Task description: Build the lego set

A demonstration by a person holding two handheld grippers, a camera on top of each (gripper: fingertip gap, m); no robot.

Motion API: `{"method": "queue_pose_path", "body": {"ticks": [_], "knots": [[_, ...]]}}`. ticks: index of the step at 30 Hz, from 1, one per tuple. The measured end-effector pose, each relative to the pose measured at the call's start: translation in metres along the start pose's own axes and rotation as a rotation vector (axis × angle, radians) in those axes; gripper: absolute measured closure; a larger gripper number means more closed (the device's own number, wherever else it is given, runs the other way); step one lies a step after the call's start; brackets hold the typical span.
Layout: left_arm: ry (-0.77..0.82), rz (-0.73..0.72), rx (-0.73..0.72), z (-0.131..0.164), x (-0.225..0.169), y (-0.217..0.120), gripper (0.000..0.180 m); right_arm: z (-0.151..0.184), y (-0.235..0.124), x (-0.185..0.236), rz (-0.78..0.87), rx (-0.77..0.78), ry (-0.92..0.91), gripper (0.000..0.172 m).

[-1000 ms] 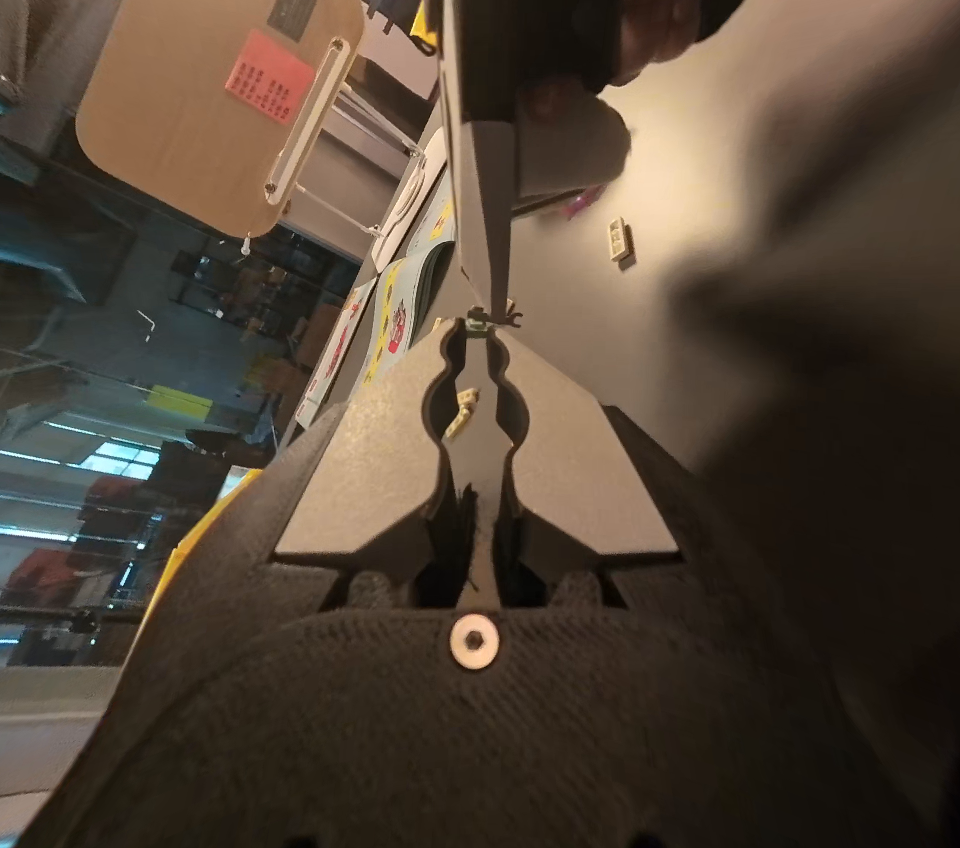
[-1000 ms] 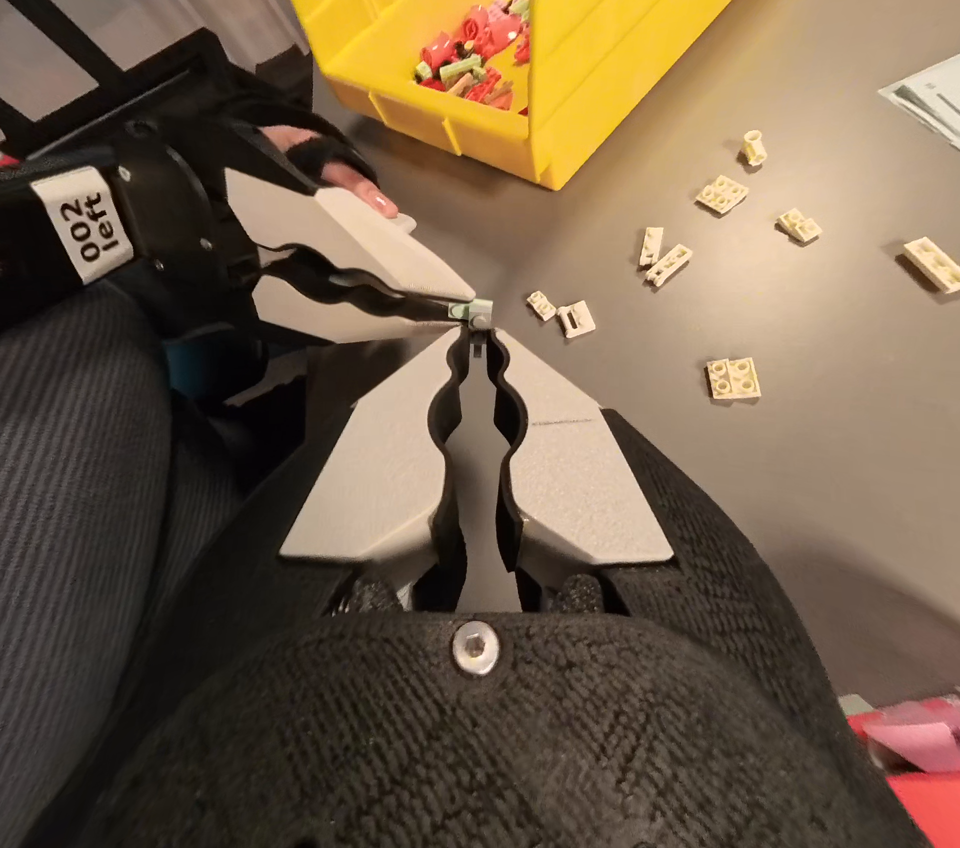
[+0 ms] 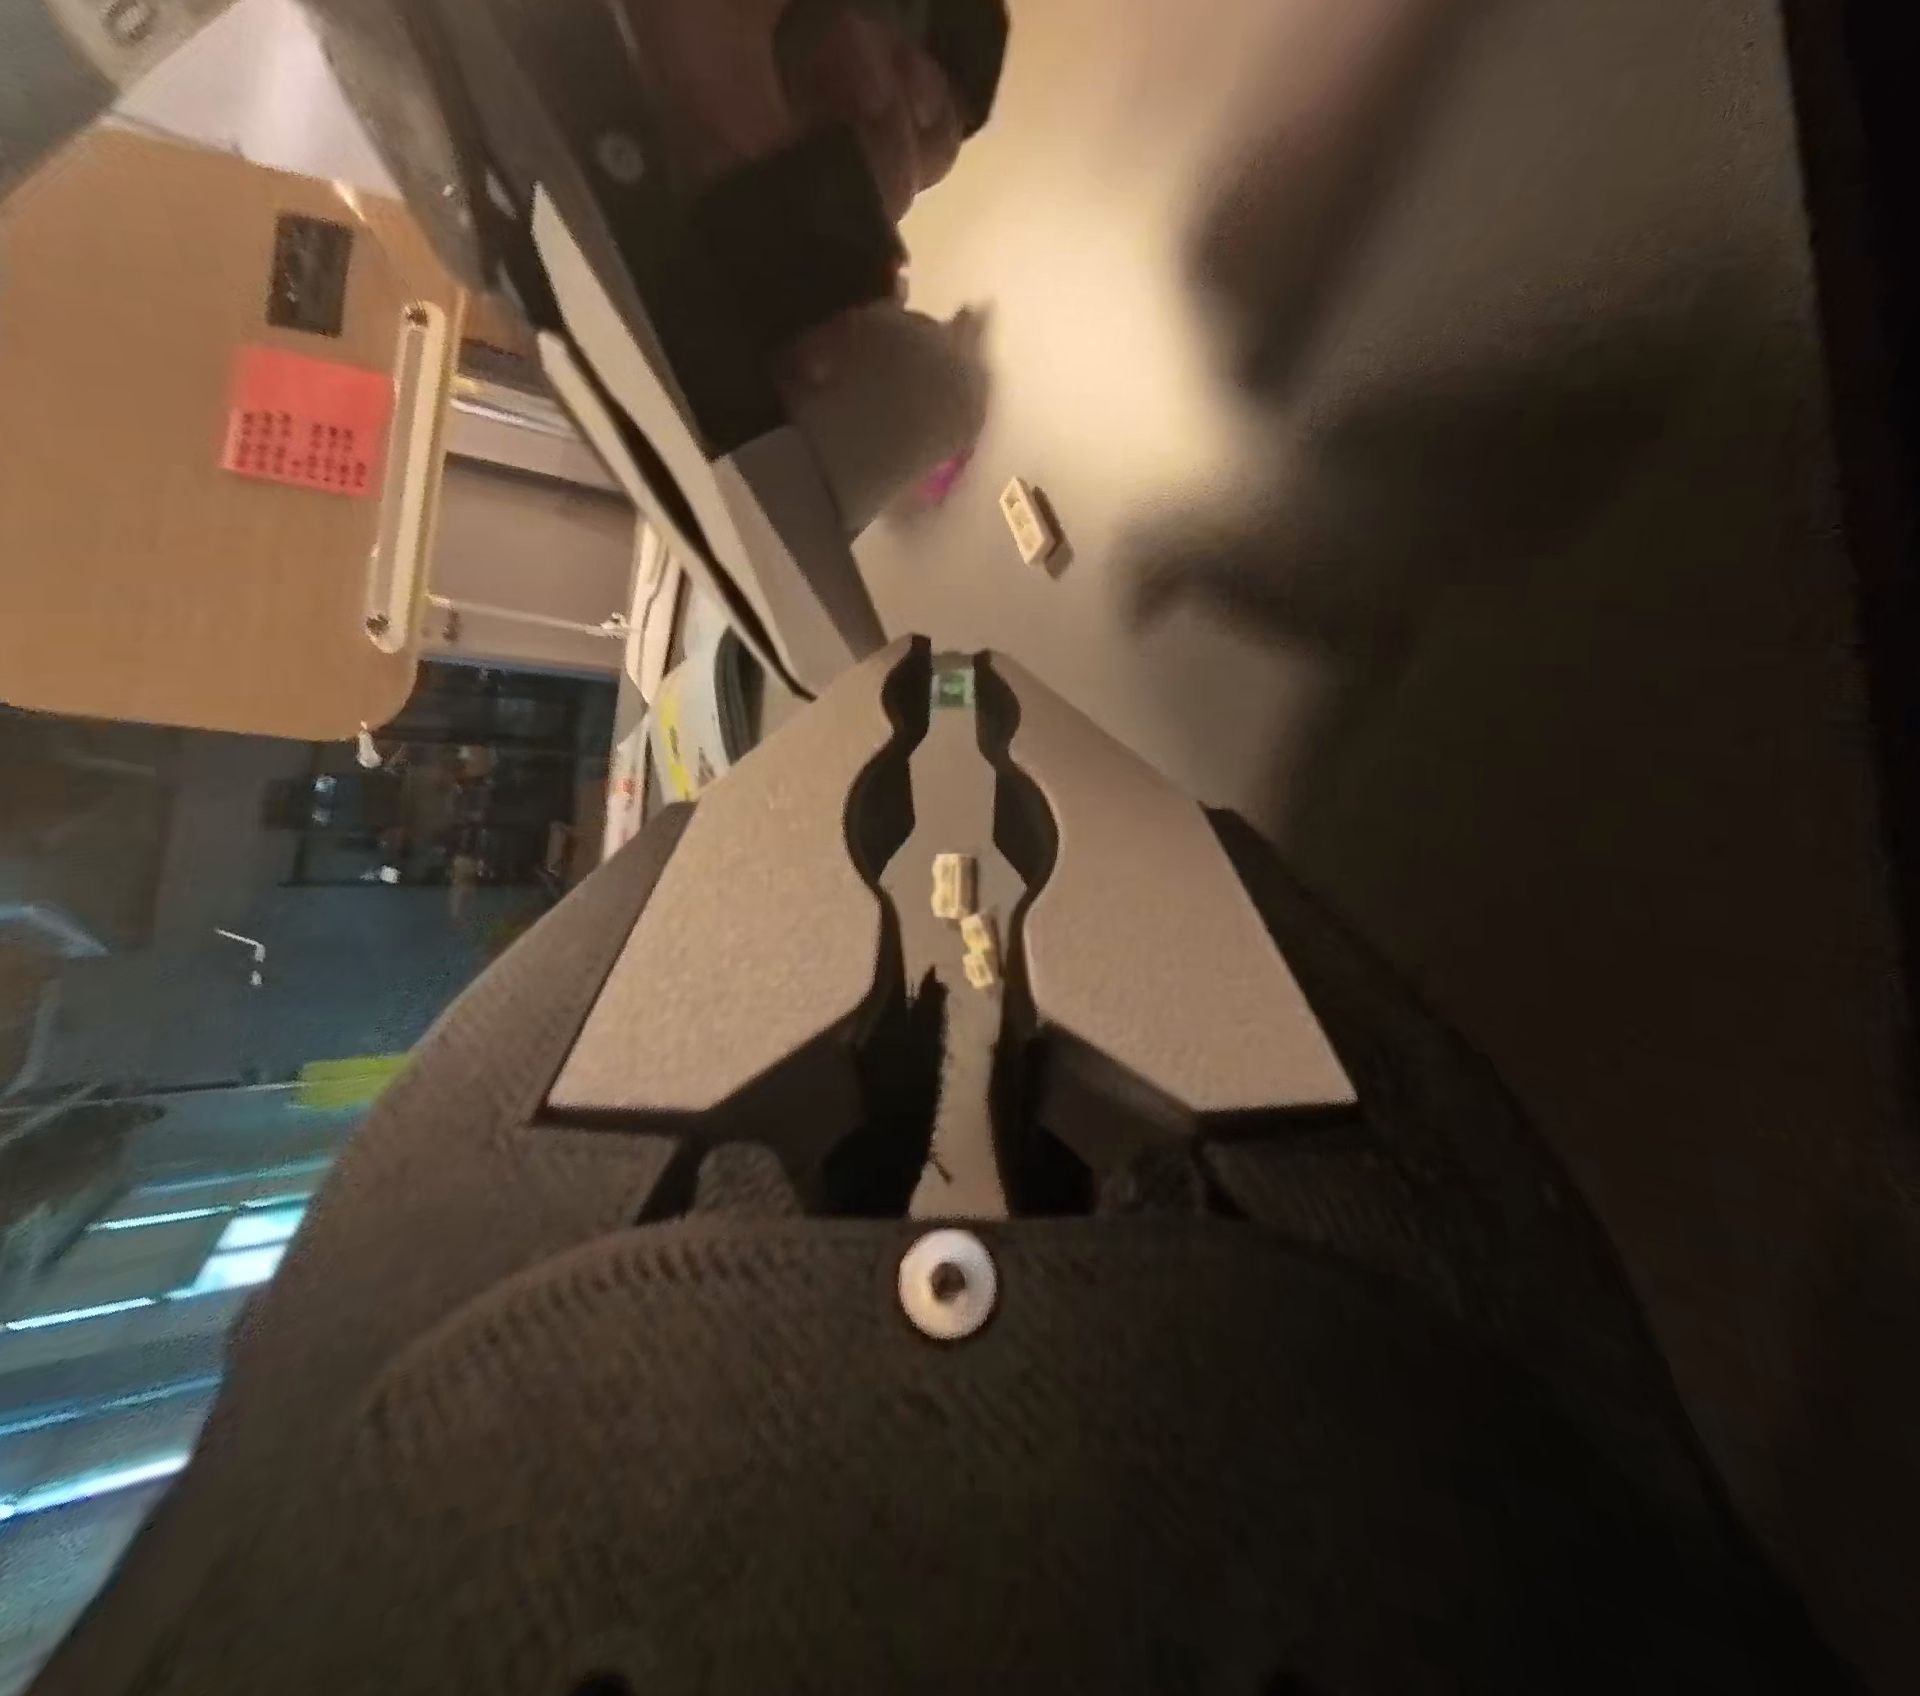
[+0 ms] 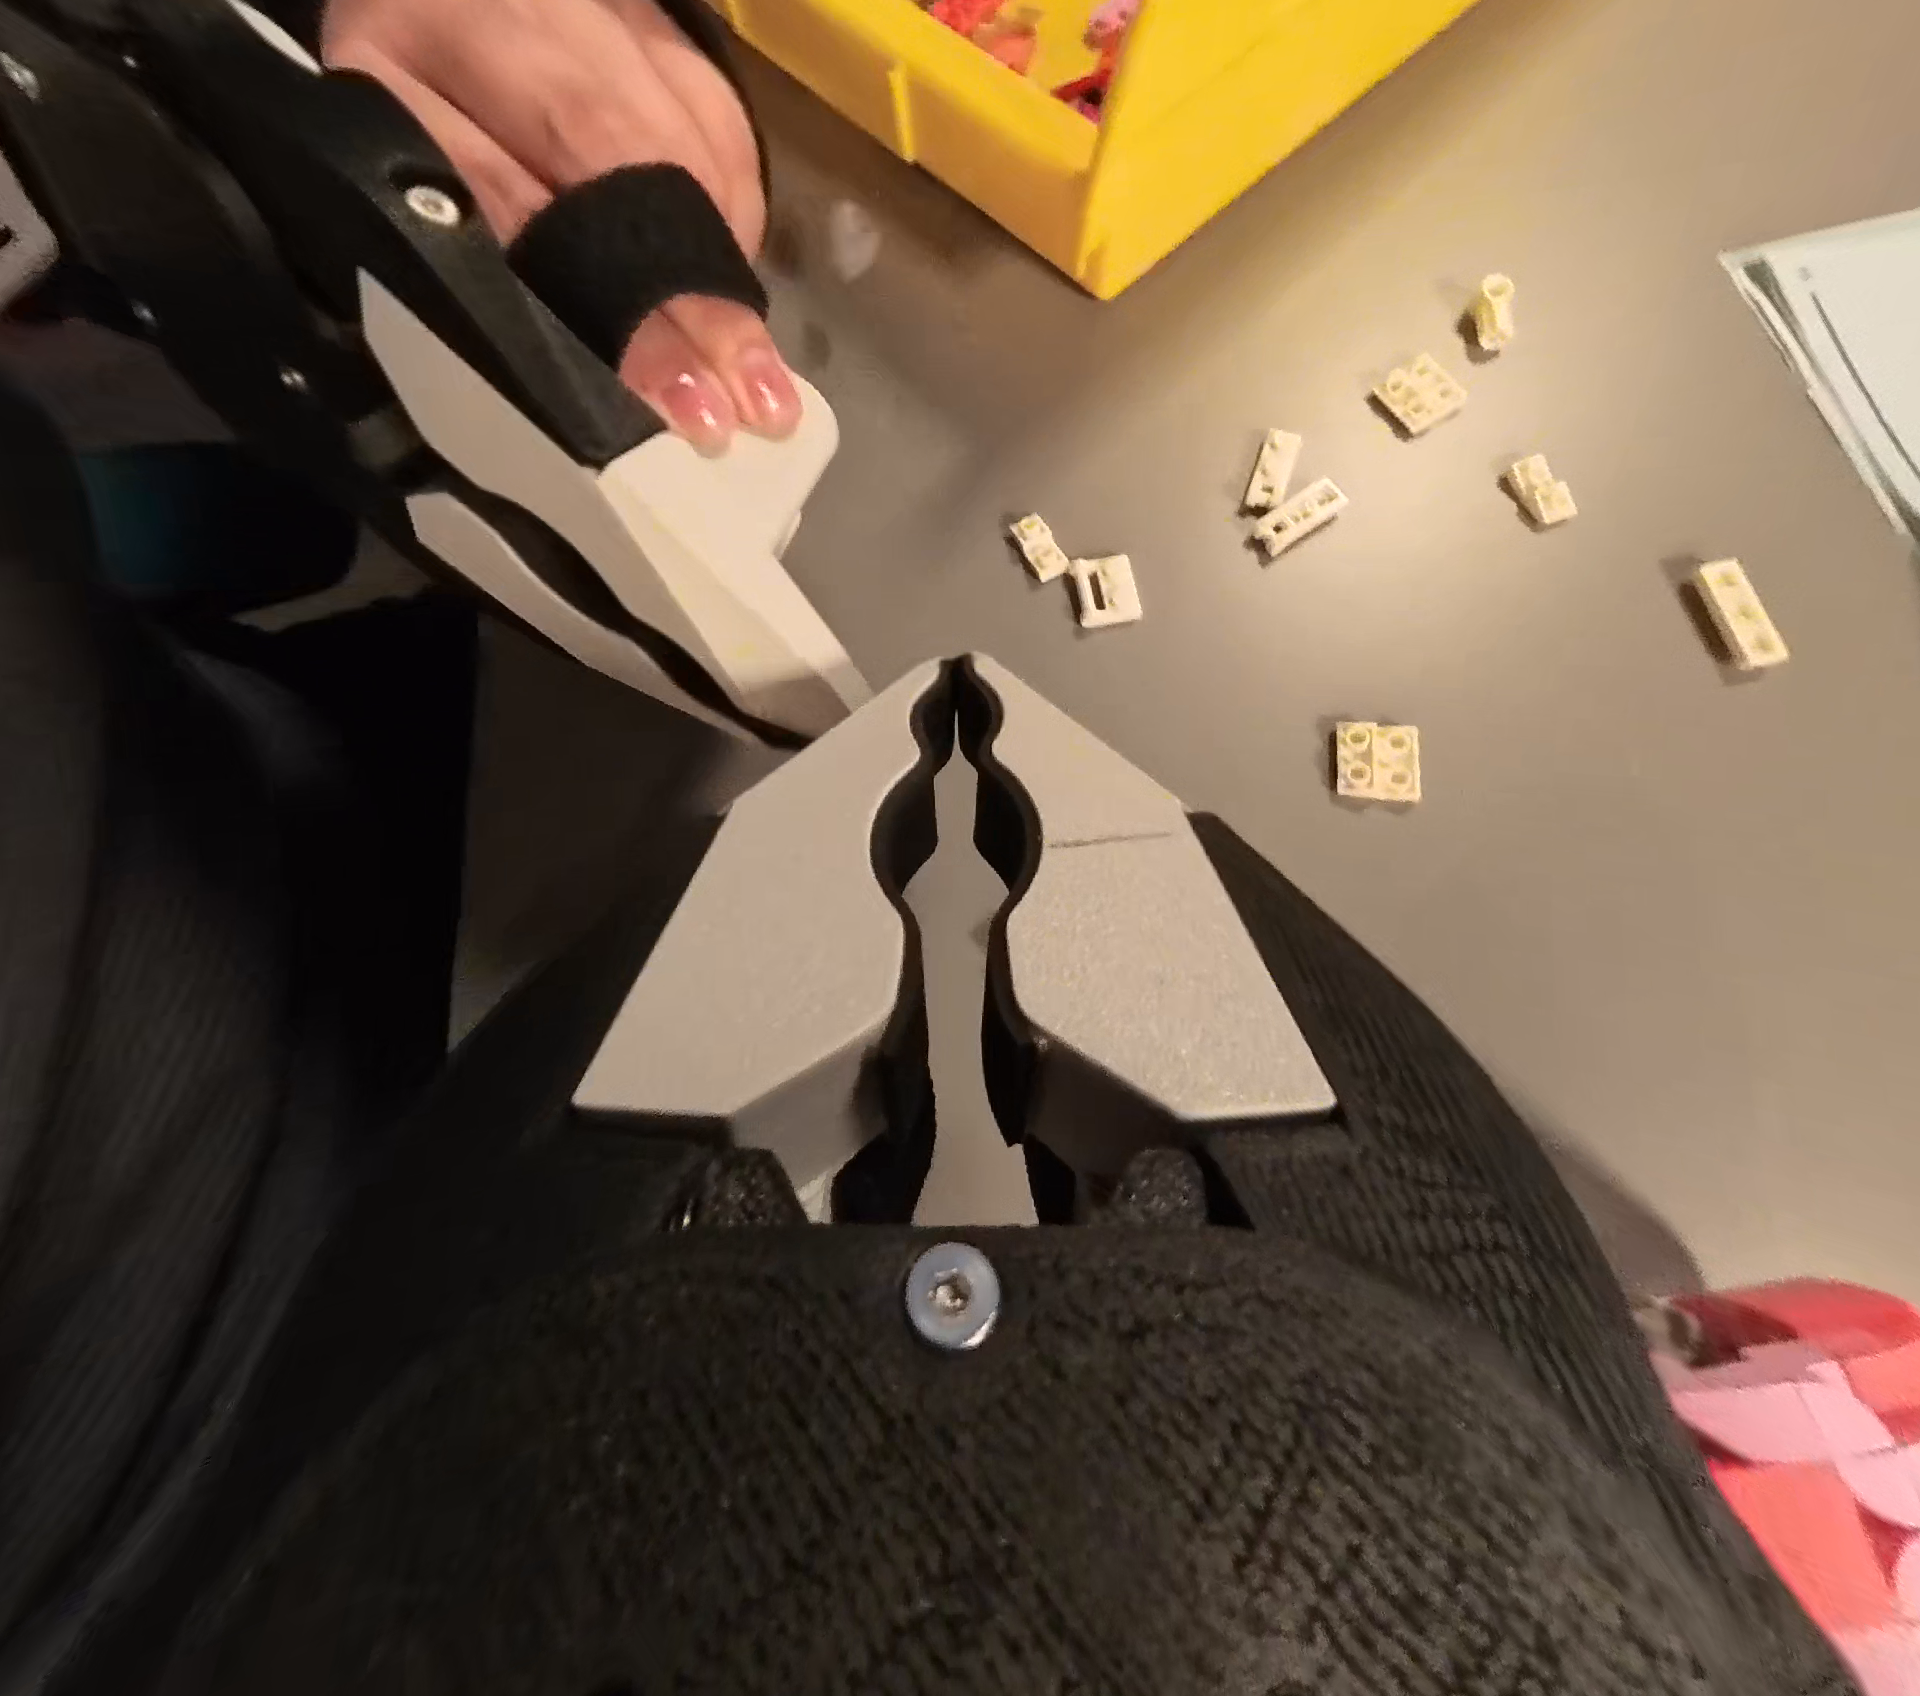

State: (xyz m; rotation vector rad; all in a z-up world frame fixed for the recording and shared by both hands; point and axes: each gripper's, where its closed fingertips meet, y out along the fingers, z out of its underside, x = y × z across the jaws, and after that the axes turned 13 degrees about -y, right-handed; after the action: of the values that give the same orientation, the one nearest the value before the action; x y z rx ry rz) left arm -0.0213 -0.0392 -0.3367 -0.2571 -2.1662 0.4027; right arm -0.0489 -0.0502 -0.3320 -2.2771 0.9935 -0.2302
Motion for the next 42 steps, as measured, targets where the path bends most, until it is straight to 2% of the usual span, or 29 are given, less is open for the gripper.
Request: {"method": "queue_pose_path", "body": {"ticks": [9,13,15,19,21,24,29,31,33,35,42], "knots": [[-0.189,-0.089,0.091,0.031,0.019,0.009,0.173,0.011,-0.001,-0.027,0.227,-0.057,0.052,0.172],[-0.333,-0.191,-0.025,0.021,0.049,-0.001,0.173,0.003,-0.007,-0.042,0.397,-0.152,0.016,0.172],[-0.419,-0.284,-0.151,0.009,0.074,-0.020,0.173,-0.004,-0.014,-0.049,0.491,-0.216,-0.009,0.172],[-0.654,-0.475,-0.428,-0.007,0.129,-0.080,0.173,-0.018,-0.031,-0.056,0.642,-0.304,-0.096,0.172],[-0.716,-0.518,-0.482,-0.007,0.145,-0.102,0.173,-0.019,-0.031,-0.054,0.657,-0.301,-0.131,0.172],[-0.810,-0.569,-0.448,0.006,0.160,-0.125,0.173,-0.021,-0.030,-0.053,0.676,-0.294,-0.174,0.172],[-0.991,-0.557,-0.359,0.039,0.160,-0.143,0.173,-0.024,-0.028,-0.050,0.703,-0.283,-0.238,0.172],[-1.053,-0.502,-0.334,0.047,0.153,-0.143,0.173,-0.025,-0.028,-0.048,0.714,-0.284,-0.262,0.172],[-1.092,-0.420,-0.388,0.039,0.146,-0.144,0.173,-0.027,-0.028,-0.047,0.723,-0.290,-0.281,0.172],[-1.125,-0.408,-0.430,0.037,0.144,-0.148,0.173,-0.027,-0.029,-0.046,0.725,-0.295,-0.290,0.172],[-1.108,-0.391,-0.382,0.028,0.126,-0.144,0.173,-0.029,-0.037,-0.046,0.758,-0.329,-0.301,0.172]]}}
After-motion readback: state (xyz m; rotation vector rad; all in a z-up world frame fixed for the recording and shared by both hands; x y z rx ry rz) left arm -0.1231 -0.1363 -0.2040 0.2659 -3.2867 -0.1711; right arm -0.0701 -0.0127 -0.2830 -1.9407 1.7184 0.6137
